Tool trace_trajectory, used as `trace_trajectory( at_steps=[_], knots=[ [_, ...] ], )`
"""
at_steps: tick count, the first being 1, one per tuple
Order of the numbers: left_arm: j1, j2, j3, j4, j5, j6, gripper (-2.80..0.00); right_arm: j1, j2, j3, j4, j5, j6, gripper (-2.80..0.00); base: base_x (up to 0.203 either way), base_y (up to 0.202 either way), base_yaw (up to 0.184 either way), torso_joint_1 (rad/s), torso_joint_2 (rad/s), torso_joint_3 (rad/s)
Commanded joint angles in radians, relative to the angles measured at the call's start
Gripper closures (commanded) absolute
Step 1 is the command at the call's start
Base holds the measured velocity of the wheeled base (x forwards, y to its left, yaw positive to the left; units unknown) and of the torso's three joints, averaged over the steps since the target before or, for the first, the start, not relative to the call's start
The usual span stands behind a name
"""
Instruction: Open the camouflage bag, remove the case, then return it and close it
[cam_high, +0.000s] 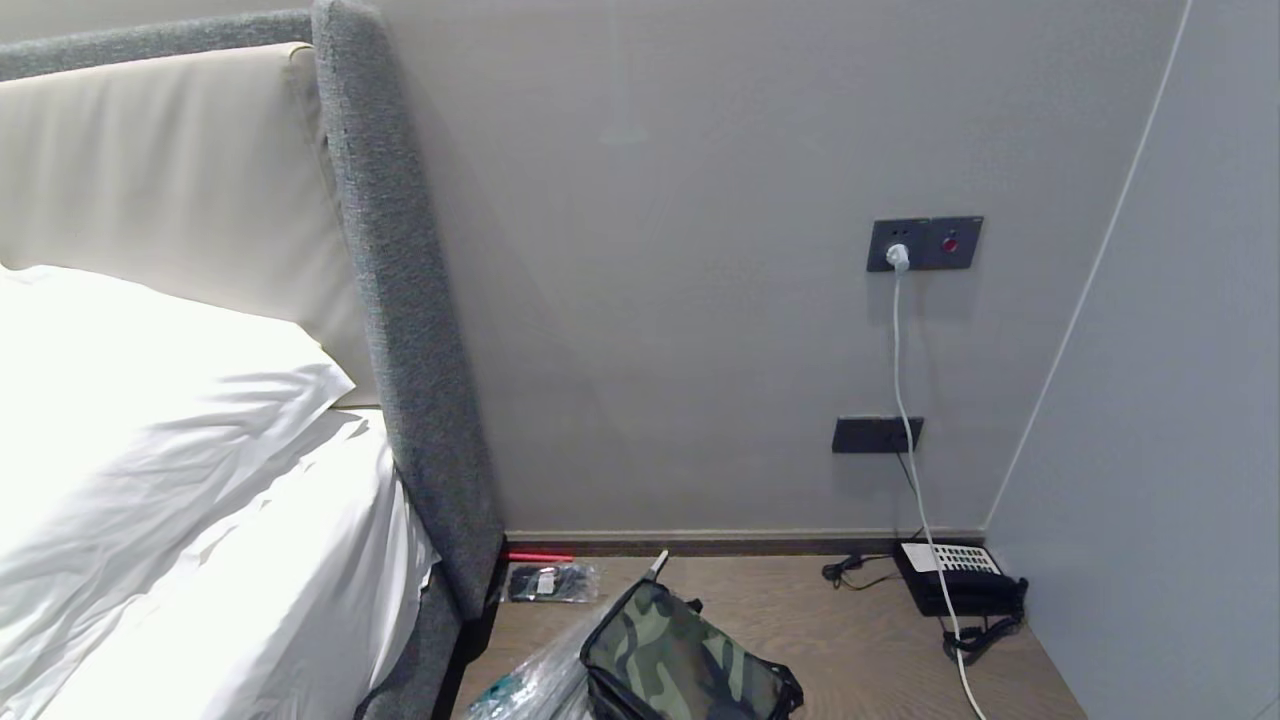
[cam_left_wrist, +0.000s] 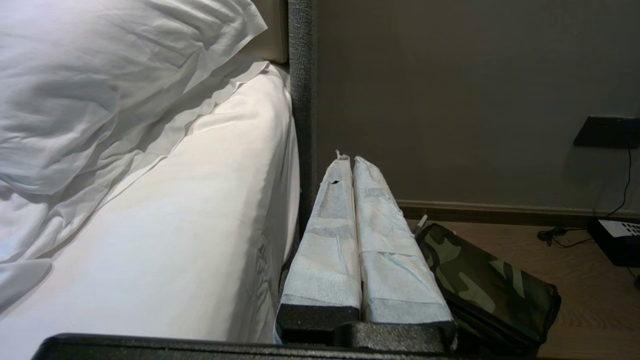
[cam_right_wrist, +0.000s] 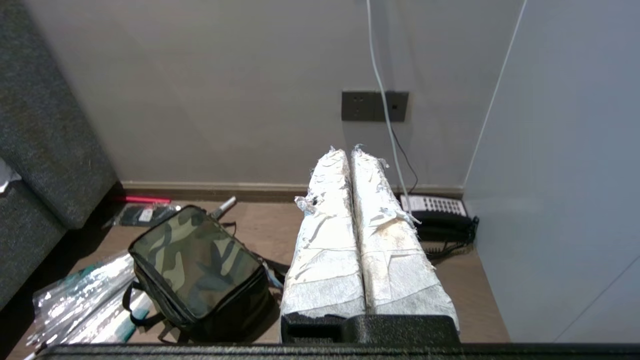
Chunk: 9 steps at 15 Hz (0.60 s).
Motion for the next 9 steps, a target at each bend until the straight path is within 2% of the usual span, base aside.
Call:
trace_trajectory(
  at_steps=[1, 9],
  knots=[
    [0.0, 0.001, 0.0, 0.0, 0.001, -0.001, 0.0, 0.0, -0.029, 0.002, 0.0, 0.0, 0.0, 0.0, 0.0, 0.0, 0.0, -0.001, 0.0, 0.07],
    [0.001, 0.001, 0.0, 0.0, 0.001, -0.001, 0.0, 0.0, -0.029, 0.002, 0.0, 0.0, -0.001, 0.0, 0.0, 0.0, 0.0, 0.0, 0.0, 0.005]
  ],
)
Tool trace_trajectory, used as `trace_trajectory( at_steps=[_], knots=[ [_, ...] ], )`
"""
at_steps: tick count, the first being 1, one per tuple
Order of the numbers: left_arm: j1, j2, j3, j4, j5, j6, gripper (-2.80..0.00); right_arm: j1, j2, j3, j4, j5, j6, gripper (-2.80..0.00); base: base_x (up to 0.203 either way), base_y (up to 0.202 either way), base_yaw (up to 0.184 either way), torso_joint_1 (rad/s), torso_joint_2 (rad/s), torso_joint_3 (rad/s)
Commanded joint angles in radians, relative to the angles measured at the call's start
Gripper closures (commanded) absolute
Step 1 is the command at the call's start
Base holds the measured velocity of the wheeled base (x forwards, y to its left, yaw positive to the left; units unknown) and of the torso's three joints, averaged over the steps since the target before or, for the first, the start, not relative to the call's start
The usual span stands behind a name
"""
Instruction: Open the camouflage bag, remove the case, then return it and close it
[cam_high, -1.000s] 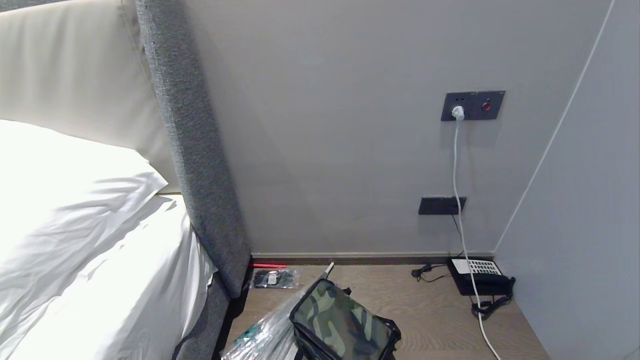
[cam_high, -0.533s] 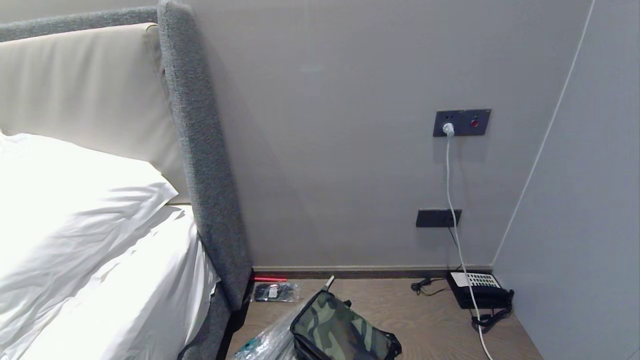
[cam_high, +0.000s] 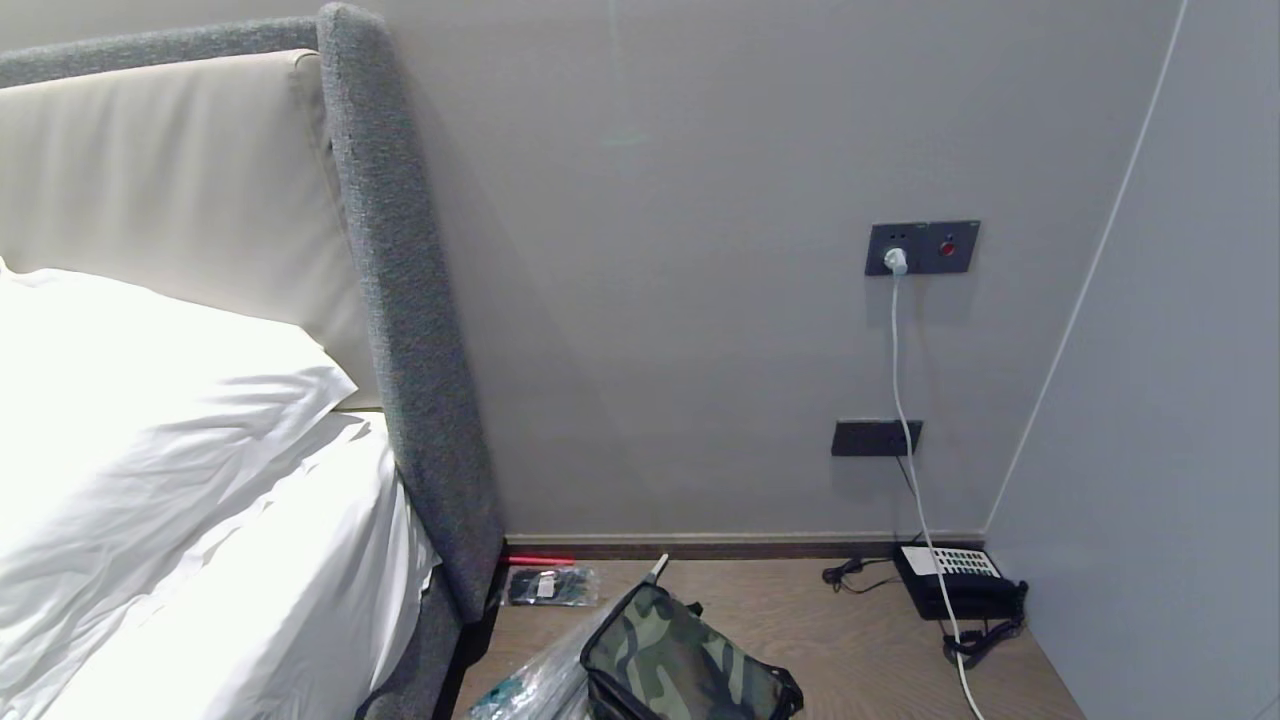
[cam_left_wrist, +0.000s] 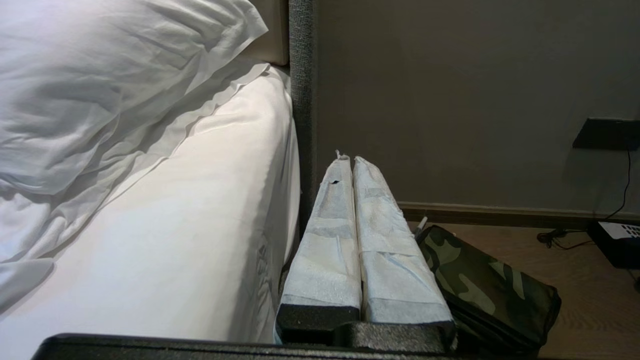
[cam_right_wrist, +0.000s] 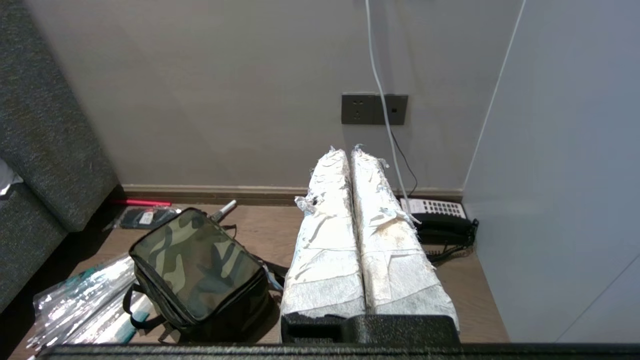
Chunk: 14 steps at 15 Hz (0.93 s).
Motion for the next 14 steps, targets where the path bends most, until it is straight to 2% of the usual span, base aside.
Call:
trace_trajectory(
  at_steps=[1, 14],
  knots=[
    [0.0, 0.001, 0.0, -0.001, -0.001, -0.001, 0.0, 0.0, -0.029, 0.002, 0.0, 0.0, 0.0, 0.0, 0.0, 0.0, 0.0, 0.0, 0.0, 0.0],
    [0.0, 0.001, 0.0, 0.0, -0.001, -0.001, 0.0, 0.0, -0.029, 0.002, 0.003, 0.0, 0.0, 0.0, 0.0, 0.0, 0.0, 0.0, 0.0, 0.0]
  ],
)
